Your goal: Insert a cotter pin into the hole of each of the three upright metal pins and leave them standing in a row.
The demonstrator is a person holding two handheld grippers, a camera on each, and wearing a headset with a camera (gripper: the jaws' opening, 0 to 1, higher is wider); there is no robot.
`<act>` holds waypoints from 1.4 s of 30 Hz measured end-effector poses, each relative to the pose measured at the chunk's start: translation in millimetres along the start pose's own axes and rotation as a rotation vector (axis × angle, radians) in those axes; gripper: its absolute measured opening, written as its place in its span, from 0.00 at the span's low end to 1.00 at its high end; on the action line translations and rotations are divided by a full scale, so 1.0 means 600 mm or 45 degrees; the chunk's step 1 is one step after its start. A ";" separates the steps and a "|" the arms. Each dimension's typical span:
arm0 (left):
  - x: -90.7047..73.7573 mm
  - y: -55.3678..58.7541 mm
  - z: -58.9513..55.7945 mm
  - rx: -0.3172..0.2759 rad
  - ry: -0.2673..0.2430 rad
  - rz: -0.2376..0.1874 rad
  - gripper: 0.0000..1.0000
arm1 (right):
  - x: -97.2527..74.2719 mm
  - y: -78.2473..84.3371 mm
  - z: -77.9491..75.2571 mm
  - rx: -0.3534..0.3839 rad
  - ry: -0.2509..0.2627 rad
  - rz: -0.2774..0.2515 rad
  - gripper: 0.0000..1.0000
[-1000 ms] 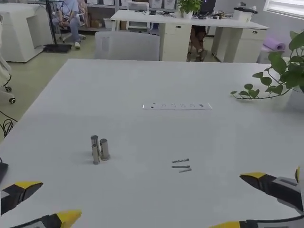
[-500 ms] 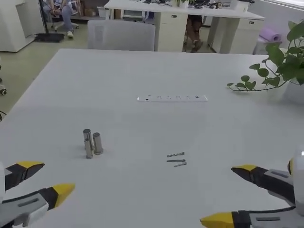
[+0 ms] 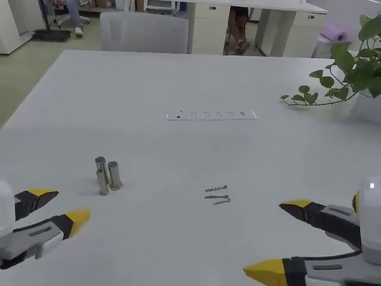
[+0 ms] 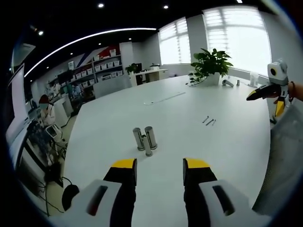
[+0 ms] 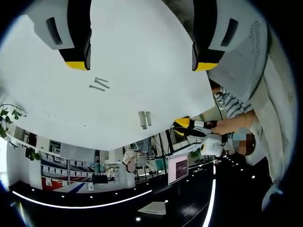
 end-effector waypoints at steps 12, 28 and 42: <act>0.057 0.000 0.021 0.038 0.010 -0.019 0.32 | 0.010 0.000 -0.010 0.014 -0.004 0.006 0.89; 0.124 0.025 0.051 0.036 0.011 -0.036 0.27 | 0.021 0.008 -0.027 0.040 -0.011 0.028 0.88; 0.165 0.038 0.051 0.012 0.065 -0.040 0.23 | 0.032 0.013 -0.039 0.063 -0.012 0.044 0.87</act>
Point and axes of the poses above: the centre of the closed fingertips' face, and the gripper's own axes: x roughly forward along the fingers, z roughly to its left, y roughly out of its underside, the point moved 2 cm from there along -x, roughly backward along the fingers, and after that the axes turned 7 degrees about -z, right-handed, at the moved point
